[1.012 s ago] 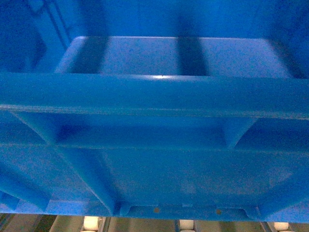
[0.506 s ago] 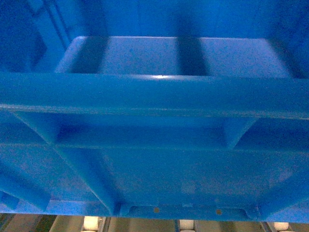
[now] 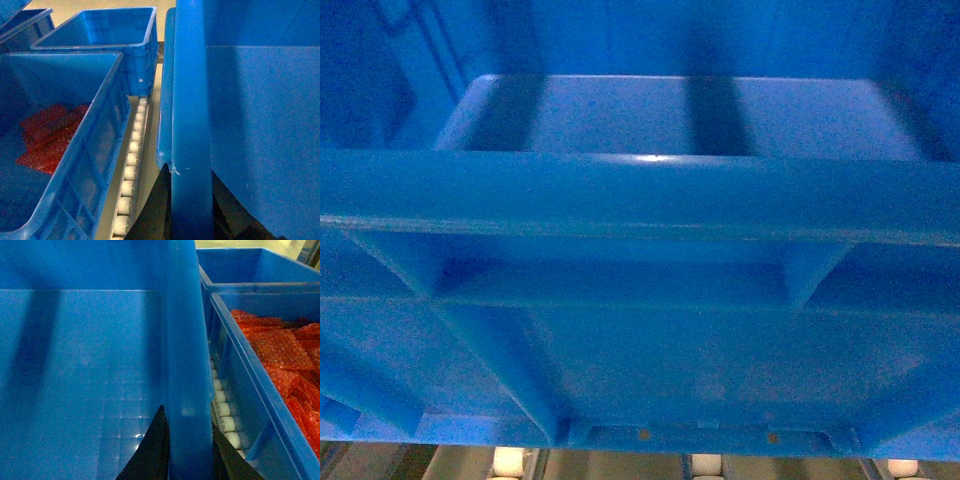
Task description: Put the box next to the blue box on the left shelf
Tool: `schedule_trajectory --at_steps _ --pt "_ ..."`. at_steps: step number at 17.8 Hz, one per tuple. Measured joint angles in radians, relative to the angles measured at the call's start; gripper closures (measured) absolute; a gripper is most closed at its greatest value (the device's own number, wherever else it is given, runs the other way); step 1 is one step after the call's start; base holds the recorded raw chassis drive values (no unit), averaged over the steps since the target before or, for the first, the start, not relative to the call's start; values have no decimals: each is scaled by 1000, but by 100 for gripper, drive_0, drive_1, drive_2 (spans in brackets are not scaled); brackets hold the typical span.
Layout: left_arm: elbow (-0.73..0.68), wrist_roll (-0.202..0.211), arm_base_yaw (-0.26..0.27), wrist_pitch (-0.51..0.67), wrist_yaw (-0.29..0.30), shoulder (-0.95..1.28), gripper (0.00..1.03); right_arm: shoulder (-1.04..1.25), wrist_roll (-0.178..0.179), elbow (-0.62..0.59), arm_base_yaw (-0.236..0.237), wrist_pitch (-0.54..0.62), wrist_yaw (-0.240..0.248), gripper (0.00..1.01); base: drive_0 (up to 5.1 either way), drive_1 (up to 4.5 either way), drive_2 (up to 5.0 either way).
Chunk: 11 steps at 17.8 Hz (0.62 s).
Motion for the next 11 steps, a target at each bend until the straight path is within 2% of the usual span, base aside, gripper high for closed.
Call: schedule_trajectory --at_steps 2,3,4,5,6,7,8,9,10,11 --pt "0 0 0 0 0 0 94 0 0 0 0 0 0 91 0 0 0" --pt "-10 11 -11 42 -36 5 94 0 0 0 0 0 0 91 0 0 0" --pt "-25 58 -12 151 -89 37 94 3 -9 -24 31 90 89 91 0 0 0" --pt "-21 83 11 206 -61 61 93 1 -8 -31 53 116 159 91 0 0 0" --pt "-6 100 32 218 -24 84 93 0 -8 -24 60 100 193 91 0 0 0" --pt "-4 101 47 216 -1 110 93 21 -6 -12 54 68 190 91 0 0 0" --pt "7 92 62 196 23 147 93 57 -2 13 36 25 159 91 0 0 0" --pt "21 83 76 176 50 201 93 121 -1 48 -2 -21 113 91 0 0 0" --pt "25 78 81 181 63 232 93 159 -2 59 -23 -24 84 91 0 0 0" --pt "31 71 95 206 83 295 93 240 -7 76 -66 -6 32 91 0 0 0"
